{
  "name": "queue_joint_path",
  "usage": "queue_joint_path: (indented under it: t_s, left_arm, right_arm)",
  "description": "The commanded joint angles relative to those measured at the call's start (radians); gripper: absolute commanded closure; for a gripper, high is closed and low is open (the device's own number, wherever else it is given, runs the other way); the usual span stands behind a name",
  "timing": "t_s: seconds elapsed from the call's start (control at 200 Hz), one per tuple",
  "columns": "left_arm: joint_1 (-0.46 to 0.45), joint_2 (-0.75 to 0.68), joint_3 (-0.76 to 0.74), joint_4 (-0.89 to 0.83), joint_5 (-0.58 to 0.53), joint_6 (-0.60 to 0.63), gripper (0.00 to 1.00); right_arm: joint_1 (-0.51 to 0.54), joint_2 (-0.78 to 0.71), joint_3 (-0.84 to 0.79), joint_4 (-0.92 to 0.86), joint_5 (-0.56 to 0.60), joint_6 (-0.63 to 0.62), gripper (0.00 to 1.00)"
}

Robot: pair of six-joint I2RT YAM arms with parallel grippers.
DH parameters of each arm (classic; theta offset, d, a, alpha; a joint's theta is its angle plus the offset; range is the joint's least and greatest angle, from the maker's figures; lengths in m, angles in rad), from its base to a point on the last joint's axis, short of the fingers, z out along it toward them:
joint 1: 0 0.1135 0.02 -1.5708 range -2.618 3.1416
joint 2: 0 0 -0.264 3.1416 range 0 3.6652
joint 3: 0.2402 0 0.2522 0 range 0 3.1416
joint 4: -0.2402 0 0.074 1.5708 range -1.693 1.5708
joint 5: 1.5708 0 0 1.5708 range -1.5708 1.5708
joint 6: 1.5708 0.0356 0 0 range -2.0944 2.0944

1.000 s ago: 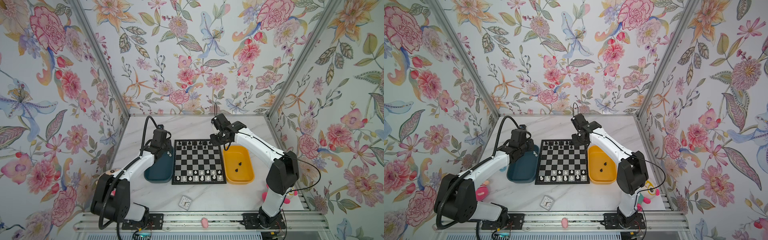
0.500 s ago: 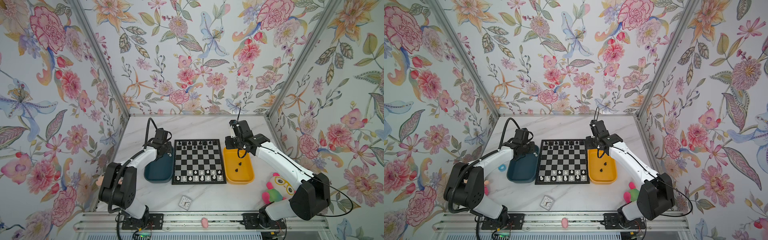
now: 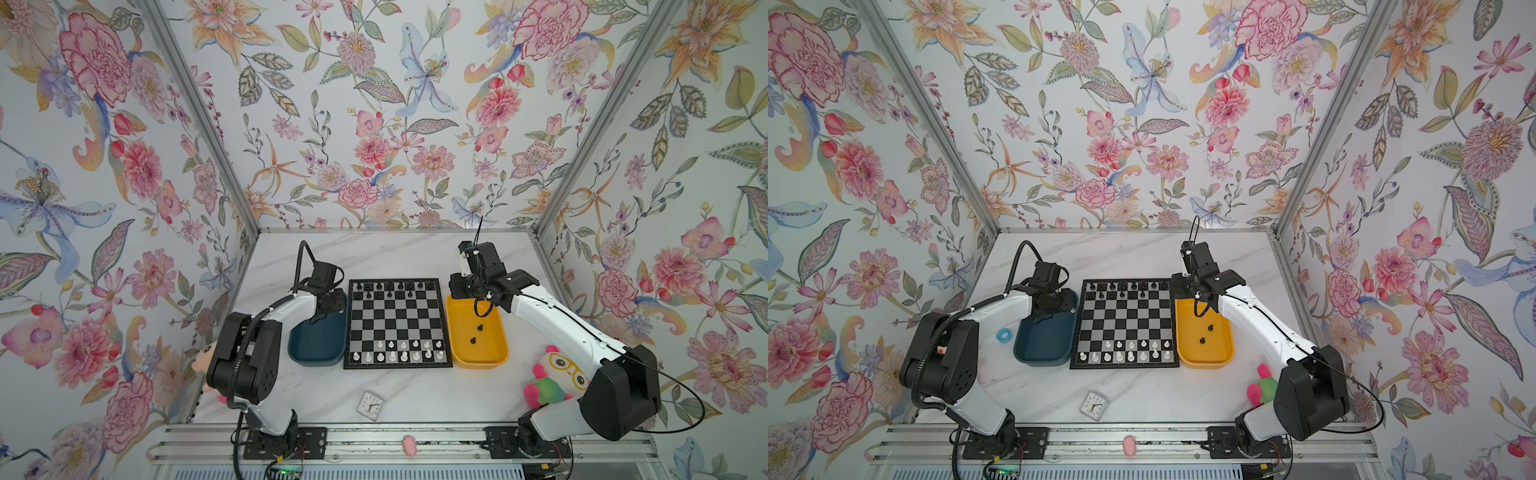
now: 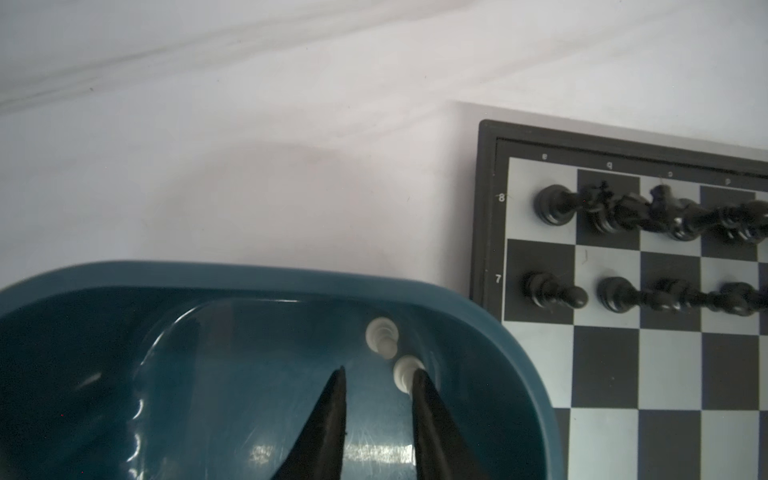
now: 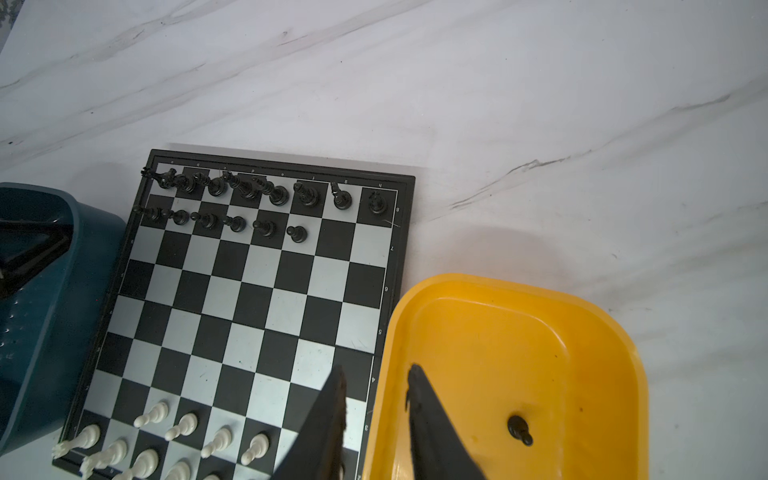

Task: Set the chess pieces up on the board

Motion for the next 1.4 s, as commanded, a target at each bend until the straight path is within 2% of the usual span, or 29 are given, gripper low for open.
queue_joint_path:
  t_s: [0.0,0.971,1.396]
  left_arm:
    - [0.013,0.027,0.019,0.004,0.019,-0.008,0.71]
    - [0.017,0.073,0.054,0.019,0.011,0.001,0.72]
    - [0.017,0.100,0.073,-0.009,0.014,0.008,0.76]
  right_arm:
    - [-0.007,0.012,-0.004,0.012,-0.010,0.013,0.73]
    - [-0.010,0.034,-0.010,0.012,-0.022,0.025,0.72]
    - [-0.013,0.041,-0.012,0.012,-0.030,0.026,0.73]
